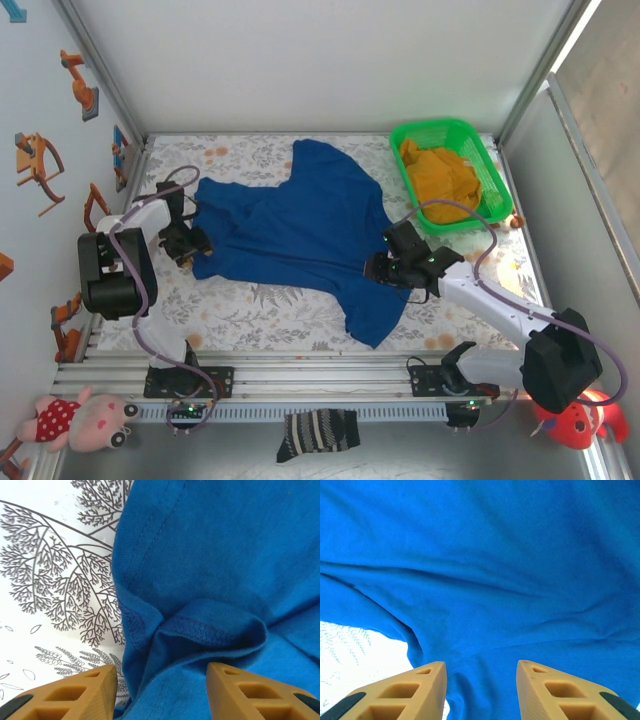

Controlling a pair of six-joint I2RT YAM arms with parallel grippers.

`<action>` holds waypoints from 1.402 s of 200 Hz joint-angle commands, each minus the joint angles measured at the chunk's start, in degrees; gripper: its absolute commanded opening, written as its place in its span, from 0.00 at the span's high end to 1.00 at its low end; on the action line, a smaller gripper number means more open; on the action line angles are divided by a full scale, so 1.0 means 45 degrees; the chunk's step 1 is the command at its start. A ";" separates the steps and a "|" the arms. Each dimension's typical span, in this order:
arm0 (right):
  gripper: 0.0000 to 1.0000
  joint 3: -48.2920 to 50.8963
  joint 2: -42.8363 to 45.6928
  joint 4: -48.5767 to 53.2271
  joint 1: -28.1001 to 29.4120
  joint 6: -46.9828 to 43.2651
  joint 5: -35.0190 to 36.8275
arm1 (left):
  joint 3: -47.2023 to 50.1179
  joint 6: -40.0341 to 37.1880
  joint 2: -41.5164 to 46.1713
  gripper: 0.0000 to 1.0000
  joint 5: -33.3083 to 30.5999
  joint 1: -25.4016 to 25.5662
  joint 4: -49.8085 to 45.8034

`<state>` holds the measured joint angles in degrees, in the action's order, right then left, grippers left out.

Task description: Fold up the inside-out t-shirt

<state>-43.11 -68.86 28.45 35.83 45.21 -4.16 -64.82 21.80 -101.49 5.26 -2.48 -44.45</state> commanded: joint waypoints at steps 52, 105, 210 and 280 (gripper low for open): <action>0.60 -0.0048 0.0393 0.0055 0.0090 0.0156 0.0459 | -0.0135 0.0073 0.1154 0.94 0.0851 0.0112 -0.0472; 0.60 -0.0282 0.0187 0.0226 0.0086 -0.0137 0.0293 | 0.0927 0.1601 0.6143 0.94 0.1203 0.0083 -0.0696; 0.44 0.0622 0.0472 0.2009 0.0156 0.0075 0.0582 | 0.5779 0.5097 0.7879 0.90 0.0544 -0.1050 0.1146; 0.43 0.1582 0.0381 0.3327 0.1273 0.0855 0.0883 | 0.4639 0.4511 0.6539 0.89 0.0389 -0.1183 0.1551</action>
<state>-37.71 -67.33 39.35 40.18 45.98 -2.22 -41.45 42.37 -70.43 7.40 -7.25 -38.85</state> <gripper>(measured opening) 0.573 0.106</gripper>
